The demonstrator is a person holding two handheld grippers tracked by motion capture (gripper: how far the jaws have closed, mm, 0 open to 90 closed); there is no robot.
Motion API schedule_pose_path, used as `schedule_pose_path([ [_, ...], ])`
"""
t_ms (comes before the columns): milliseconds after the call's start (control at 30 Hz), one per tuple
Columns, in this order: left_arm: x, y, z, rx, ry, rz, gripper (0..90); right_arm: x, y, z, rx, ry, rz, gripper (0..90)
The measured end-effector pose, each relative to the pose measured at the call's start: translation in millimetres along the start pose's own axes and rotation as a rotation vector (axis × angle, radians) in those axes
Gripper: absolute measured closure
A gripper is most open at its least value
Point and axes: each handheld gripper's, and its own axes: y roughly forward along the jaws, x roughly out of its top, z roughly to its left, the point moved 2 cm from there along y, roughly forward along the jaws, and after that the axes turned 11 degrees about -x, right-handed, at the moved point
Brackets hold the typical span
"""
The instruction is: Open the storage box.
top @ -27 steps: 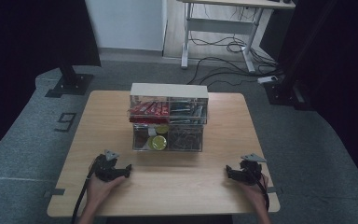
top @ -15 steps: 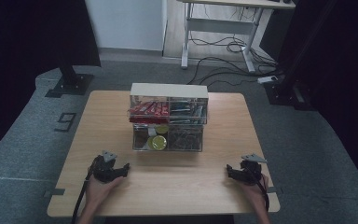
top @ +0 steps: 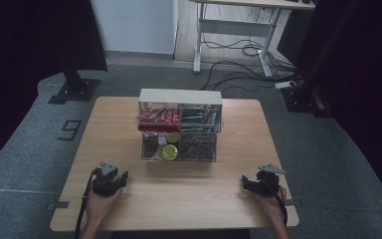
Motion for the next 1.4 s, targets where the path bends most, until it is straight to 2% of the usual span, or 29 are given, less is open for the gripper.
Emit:
schedule_pose_path([
  [33,0.1,-2.1,0.9,0.003,-0.005,-0.005,61.9,0.0,0.0,0.0,0.001,-0.001,-0.001,15.0],
  [100,1.7,-9.5,2.9,-0.003,-0.027,-0.029,72.6,0.0,-0.1,0.2,0.002,-0.003,-0.003,15.8],
  [200,3.7,-15.2,2.9,-0.015,-0.034,-0.042,82.7,-0.1,-0.3,0.4,0.003,-0.005,-0.005,16.5],
  [333,8.2,-24.6,0.3,-0.035,-0.02,-0.064,89.5,-0.1,-0.5,0.5,0.004,-0.006,-0.007,17.3],
  [500,16.3,-36.0,-5.1,-0.073,0.004,-0.088,90.0,-0.1,-0.6,0.6,0.006,-0.008,-0.01,18.1],
  [900,31.2,-54.1,-14.6,-0.134,0.008,-0.146,90.0,-0.2,-0.7,0.6,0.005,-0.007,-0.01,18.4],
  [1000,39.2,-59.8,-17.9,-0.157,0.012,-0.162,90.0,-0.2,-0.7,0.6,0.005,-0.007,-0.01,18.6],
  [1100,50.3,-63.9,-23.0,-0.2,0.014,-0.178,90.0,-0.4,-1.0,0.5,0.004,-0.005,-0.012,19.5],
  [1300,64.1,-67.2,-34.2,-0.222,0.049,-0.176,90.0,-0.5,-1.3,0.7,0.002,-0.003,-0.011,19.8],
  [1400,71.2,-70.0,-37.1,-0.237,0.053,-0.182,90.0,-0.5,-1.3,0.6,0.002,-0.004,-0.012,19.8],
])
